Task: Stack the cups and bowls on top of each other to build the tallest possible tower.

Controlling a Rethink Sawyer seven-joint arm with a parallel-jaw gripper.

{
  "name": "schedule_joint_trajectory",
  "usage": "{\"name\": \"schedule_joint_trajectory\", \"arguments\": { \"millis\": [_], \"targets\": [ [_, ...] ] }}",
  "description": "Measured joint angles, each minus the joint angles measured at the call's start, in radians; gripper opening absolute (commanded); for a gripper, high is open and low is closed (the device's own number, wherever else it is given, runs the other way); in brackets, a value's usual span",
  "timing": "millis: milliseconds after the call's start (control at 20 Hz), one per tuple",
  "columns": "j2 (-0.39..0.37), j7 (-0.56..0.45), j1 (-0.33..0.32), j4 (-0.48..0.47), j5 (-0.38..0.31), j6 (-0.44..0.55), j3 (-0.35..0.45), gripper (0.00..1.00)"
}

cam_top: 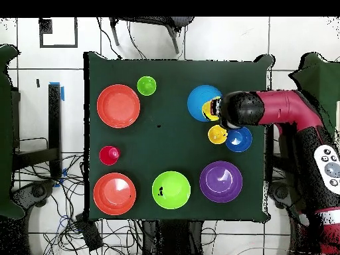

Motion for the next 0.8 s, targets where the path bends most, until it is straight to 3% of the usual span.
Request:
{"name": "schedule_joint_trajectory", "arguments": {
  "millis": [350,800],
  "targets": [
    [-0.113,0.0,0.007,0.026,0.047,0.052,0.0,1.0],
    [-0.145,0.0,0.008,0.026,0.051,0.063,0.0,1.0]
  ]
}}
